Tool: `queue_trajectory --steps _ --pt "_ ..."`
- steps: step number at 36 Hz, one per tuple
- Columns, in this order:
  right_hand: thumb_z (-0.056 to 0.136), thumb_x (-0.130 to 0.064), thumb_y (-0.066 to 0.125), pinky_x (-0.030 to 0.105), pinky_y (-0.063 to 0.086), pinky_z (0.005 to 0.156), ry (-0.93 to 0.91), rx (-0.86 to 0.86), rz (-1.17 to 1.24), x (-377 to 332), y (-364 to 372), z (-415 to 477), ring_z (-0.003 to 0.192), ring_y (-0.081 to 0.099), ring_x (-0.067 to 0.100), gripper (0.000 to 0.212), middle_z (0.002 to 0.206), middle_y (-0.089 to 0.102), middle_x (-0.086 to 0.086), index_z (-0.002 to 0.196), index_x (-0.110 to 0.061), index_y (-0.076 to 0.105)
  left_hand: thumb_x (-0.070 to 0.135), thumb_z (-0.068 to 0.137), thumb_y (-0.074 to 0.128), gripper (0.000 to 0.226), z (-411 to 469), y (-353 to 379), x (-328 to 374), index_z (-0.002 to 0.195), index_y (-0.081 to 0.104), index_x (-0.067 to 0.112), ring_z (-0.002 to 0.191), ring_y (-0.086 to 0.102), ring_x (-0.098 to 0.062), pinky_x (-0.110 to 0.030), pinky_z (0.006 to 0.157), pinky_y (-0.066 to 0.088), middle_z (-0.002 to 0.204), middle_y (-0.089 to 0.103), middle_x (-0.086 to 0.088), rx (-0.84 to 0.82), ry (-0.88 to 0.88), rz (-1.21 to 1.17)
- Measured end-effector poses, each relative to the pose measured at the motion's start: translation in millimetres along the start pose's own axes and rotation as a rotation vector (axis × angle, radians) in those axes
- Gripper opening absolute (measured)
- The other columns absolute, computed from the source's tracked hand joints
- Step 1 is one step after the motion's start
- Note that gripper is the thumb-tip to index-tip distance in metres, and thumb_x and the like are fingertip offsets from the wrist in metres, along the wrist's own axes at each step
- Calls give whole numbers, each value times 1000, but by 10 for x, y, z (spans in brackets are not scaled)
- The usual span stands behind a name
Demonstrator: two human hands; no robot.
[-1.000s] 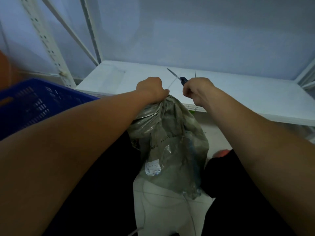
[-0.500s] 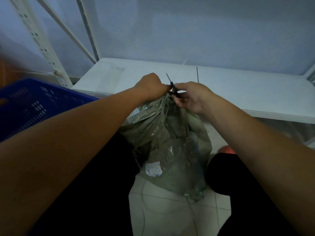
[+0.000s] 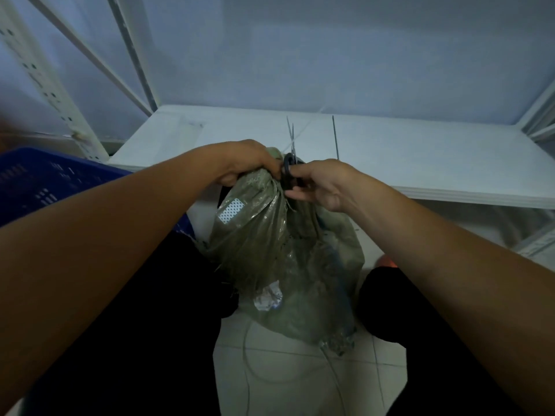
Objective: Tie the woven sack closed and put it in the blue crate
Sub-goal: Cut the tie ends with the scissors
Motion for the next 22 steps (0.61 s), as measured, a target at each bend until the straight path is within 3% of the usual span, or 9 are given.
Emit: queue_trajectory --steps 5,7,9,11,16,19,22 --pt "90 -12 74 32 62 66 -28 12 14 26 -30 1 88 57 21 32 113 60 14 118 2 68 -3 82 68 17 -5 -4 -18 99 65 -3 86 69 -36 -46 86 57 96 67 -27 67 -4 55" --pt "86 -14 78 34 63 70 -59 14 22 16 -42 -28 88 59 19 27 103 61 11 107 1 70 4 81 73 19 31 -53 12 98 65 -1 82 69 -33 -40 77 58 94 68 -23 155 44 97" --pt "85 -13 80 36 63 77 -91 21 21 12 -57 -50 74 60 15 22 85 61 7 100 -2 69 11 81 76 20 40 -126 85 94 63 6 78 65 -26 -32 68 55 88 65 -14 284 133 187" --pt "84 -14 80 37 63 78 -113 25 27 31 -73 -58 65 60 13 27 77 59 6 103 -4 64 14 80 78 20 30 -172 148 92 62 10 73 58 -18 -25 59 46 81 61 -5 380 214 227" --pt "83 -17 82 44 63 84 -147 45 76 115 -101 -106 73 60 16 45 92 57 8 110 -14 48 17 78 83 28 54 -256 191 96 62 9 73 53 -13 -22 57 40 82 57 -1 491 298 231" --pt "83 -24 82 41 63 74 -179 69 -27 125 -139 -180 84 58 16 57 101 58 5 126 -17 46 16 76 85 27 66 -284 185 90 62 9 67 52 -11 -22 55 40 76 57 0 516 298 237" --pt "84 -26 81 41 62 74 -203 82 -77 119 -188 -222 92 58 18 60 111 58 6 131 -20 44 16 72 88 28 66 -311 195 82 63 10 67 55 -15 -24 59 45 75 59 -3 559 305 248"
Point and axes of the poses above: each hand's wrist, its own z-axis towards the middle knuckle, its own y-axis out of the palm, x = y × z, the point moved 6 cm from there along z, towards the middle knuckle
